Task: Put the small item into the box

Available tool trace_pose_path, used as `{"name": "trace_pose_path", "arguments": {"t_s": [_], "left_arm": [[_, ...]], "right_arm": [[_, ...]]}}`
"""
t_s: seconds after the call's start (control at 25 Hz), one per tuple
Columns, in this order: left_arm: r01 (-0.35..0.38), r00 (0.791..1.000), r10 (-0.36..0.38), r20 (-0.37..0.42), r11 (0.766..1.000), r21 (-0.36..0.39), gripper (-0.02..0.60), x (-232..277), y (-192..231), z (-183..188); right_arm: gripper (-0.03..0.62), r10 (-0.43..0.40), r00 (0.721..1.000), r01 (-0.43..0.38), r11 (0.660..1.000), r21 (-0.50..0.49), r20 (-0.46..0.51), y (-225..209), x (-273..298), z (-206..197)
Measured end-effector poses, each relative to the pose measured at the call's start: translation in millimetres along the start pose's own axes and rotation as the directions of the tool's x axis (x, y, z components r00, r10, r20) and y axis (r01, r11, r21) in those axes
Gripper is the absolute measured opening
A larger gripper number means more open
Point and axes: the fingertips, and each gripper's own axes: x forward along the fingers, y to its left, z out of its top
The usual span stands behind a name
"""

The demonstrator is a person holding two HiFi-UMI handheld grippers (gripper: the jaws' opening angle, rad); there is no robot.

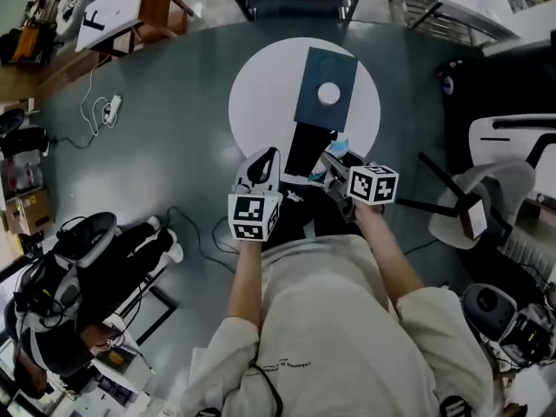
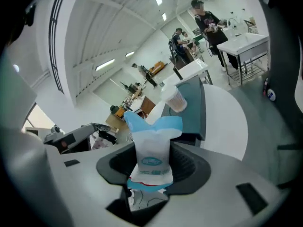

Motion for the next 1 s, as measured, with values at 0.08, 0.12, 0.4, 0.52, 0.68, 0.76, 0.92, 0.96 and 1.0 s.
{"name": "trace_pose_path", "arguments": {"t_s": [0.08, 0.12, 0.4, 0.52, 0.68, 0.76, 0.92, 0.96, 1.0], "left_arm": [[-0.014, 1.0, 0.014, -0.018, 1.0, -0.018, 0.025, -10, 9, -22], [-0.017, 0.999, 0.016, -0.028, 0.999, -0.032, 0.026, -15, 11, -33], [0.001, 1.0, 0.0, 0.009, 0.995, -0.102, 0.025, -44, 7, -78], [-0.002, 1.0, 0.005, 0.028, 0.994, -0.112, 0.025, -51, 10, -96], [-0.037, 0.998, 0.046, 0.049, 0.985, -0.167, 0.026, -64, 18, -116], [-0.059, 0.996, 0.071, 0.058, 0.98, -0.188, 0.026, -69, 28, -122], [-0.097, 0.992, 0.113, 0.06, 0.97, -0.224, 0.025, -77, 40, -133], [-0.105, 0.991, 0.122, 0.057, 0.967, -0.232, 0.026, -80, 42, -135], [-0.115, 0.99, 0.132, 0.055, 0.965, -0.237, 0.026, -82, 46, -137]], "right_arm": [[0.222, -0.002, 1.0, 0.002, 1.0, 0.008, -0.03, 7, 18, -10], [0.224, -0.012, 0.999, 0.012, 1.0, 0.015, -0.044, 10, 26, -15], [0.224, -0.13, 0.981, 0.13, 0.991, -0.01, -0.147, 11, 71, -47], [0.224, -0.195, 0.972, 0.183, 0.978, -0.096, -0.131, 6, 85, -56], [0.224, -0.295, 0.951, 0.277, 0.947, -0.165, -0.098, -9, 93, -64], [0.224, -0.328, 0.938, 0.309, 0.937, -0.163, -0.108, -15, 103, -68], [0.224, -0.403, 0.905, 0.38, 0.91, -0.166, -0.134, -26, 117, -75], [0.223, -0.418, 0.898, 0.396, 0.904, -0.161, -0.135, -27, 119, -77], [0.224, -0.429, 0.893, 0.409, 0.9, -0.152, -0.138, -29, 122, -79]]}}
